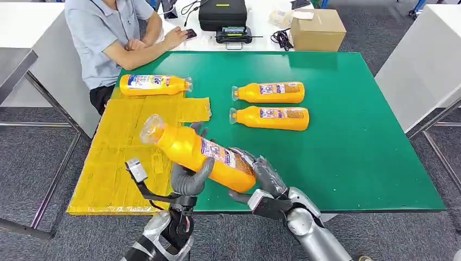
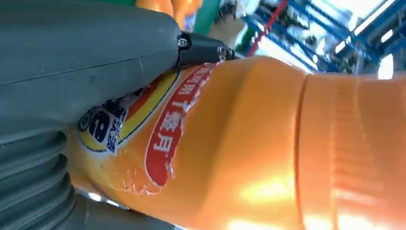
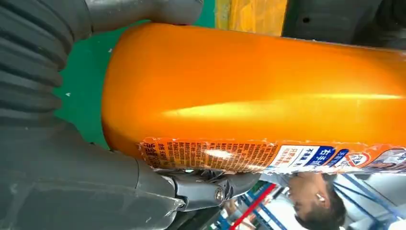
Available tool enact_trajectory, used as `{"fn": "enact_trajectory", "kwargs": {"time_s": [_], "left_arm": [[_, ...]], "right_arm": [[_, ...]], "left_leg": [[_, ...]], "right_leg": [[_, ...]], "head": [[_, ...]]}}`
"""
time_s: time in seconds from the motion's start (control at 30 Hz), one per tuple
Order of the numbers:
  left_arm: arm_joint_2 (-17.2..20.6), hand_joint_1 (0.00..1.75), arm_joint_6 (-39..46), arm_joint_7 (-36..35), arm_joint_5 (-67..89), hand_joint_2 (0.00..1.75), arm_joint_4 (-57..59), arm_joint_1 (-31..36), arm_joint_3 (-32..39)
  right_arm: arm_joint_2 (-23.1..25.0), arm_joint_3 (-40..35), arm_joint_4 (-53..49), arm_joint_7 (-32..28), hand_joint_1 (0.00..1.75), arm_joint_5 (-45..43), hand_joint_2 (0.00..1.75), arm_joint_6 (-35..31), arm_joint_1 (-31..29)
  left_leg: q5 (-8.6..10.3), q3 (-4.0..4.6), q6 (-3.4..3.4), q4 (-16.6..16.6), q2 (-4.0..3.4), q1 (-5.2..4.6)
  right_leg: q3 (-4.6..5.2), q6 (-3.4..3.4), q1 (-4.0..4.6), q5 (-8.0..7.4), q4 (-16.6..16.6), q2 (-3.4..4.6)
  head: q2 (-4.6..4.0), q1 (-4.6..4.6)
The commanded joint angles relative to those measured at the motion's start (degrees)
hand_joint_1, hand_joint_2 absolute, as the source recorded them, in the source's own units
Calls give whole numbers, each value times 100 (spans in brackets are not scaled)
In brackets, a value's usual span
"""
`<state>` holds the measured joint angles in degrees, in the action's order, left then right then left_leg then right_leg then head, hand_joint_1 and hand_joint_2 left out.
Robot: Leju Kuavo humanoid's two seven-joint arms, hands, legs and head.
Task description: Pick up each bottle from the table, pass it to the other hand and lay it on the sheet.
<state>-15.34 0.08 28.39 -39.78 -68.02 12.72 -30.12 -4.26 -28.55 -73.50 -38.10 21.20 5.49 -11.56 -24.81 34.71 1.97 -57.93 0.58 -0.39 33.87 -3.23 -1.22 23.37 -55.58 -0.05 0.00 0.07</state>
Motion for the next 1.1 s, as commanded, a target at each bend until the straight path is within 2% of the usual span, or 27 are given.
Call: {"fn": "enact_trajectory", "kwargs": {"time_s": [0.03, 0.1, 0.13, 0.2, 0.23, 0.27, 0.3, 0.37, 0.8, 0.83, 0.87, 0.97, 1.0, 1.1], "left_arm": [[307, 175, -689, -352, -235, 175, -51, -39, -72], [297, 175, -683, -316, -176, 175, -92, -58, -70], [305, 175, -636, -288, -92, 175, -132, -65, -74], [309, 175, -564, -287, -10, 175, -189, -70, -78], [314, 175, -511, -270, 44, 175, -208, -66, -82], [311, 175, -414, -247, 125, 175, -221, -58, -72], [309, 175, -350, -222, 192, 175, -227, -55, -66], [313, 175, -221, -196, 311, 175, -249, -62, -37], [321, 175, -129, -196, 407, 175, -254, -62, -28], [321, 175, -79, -183, 449, 175, -251, -57, -25], [360, 175, 1085, 77, 1568, 175, -234, 56, -147], [365, 175, 2258, 279, 2813, 175, -250, 112, -201], [374, 175, 2901, 302, 3536, 175, -236, 127, -195], [446, 175, 3164, -14, 4350, 175, -475, 29, 33]], "right_arm": [[115, 94, 832, -68, 147, -48, 175, 78, -187], [119, 126, 813, -78, 145, -43, 175, 67, -159], [129, 160, 794, -79, 134, -37, 175, 56, -133], [139, 211, 764, -79, 133, -31, 175, 38, -78], [145, 231, 768, -80, 124, -31, 175, 32, -60], [152, 253, 781, -78, 56, -24, 175, 24, -42], [161, 263, 786, -76, 12, -13, 175, 16, -33], [172, 292, 791, -67, 0, 9, 175, -10, 16], [185, 319, 806, -43, 0, 14, 175, -31, 36], [179, 329, 818, -41, 0, 13, 175, -30, 27], [204, 480, 784, 54, 0, 48, 175, -256, 132], [126, 616, 665, 117, 0, 293, 175, -675, 305], [100, 711, 611, 163, 0, 485, 175, -981, 401], [21, 996, 502, 213, 0, 811, 175, -1432, 613]], "left_leg": [[-9, -32, -13, 7, -16, 7], [-4, -17, -8, 5, -7, 5], [-9, -28, -13, 3, -9, 9], [-10, -28, -13, 2, -6, 9], [-7, -20, -10, 1, -6, 8], [-2, -12, -7, 4, -4, 3], [-8, -23, -11, 1, -6, 7], [-9, -26, -13, 2, -6, 9], [-11, -34, -15, 6, -13, 8], [-4, -14, -8, 4, -7, 2], [-10, -29, -13, 4, -12, 8], [-9, -29, -14, 3, 1, 9], [-3, -17, -9, 4, 7, 5], [-7, -25, -12, 4, 6, 7]], "right_leg": [[-29, 16, 8, 5, 8, 11], [-15, 10, 5, 2, 7, 4], [-26, 16, 10, 6, 7, 4], [-26, 16, 10, 7, 6, 1], [-18, 13, 9, 5, 5, 2], [-9, 9, 4, 2, 5, 1], [-21, 15, 8, 7, 4, 1], [-26, 15, 10, 6, 8, 1], [-29, 18, 9, 8, 7, 8], [-11, 9, 3, 2, 4, 4], [-26, 16, 9, 7, 7, 7], [-30, 17, 10, 9, 6, -7], [-18, 11, 6, 6, 6, -11], [-27, 14, 8, 9, 6, -10]], "head": [[0, 0], [0, -2], [0, 2], [0, 0], [0, 0], [0, 0], [0, 0], [0, 0], [0, 0], [0, 0], [0, 0], [0, 0], [0, 2], [0, 0]]}}
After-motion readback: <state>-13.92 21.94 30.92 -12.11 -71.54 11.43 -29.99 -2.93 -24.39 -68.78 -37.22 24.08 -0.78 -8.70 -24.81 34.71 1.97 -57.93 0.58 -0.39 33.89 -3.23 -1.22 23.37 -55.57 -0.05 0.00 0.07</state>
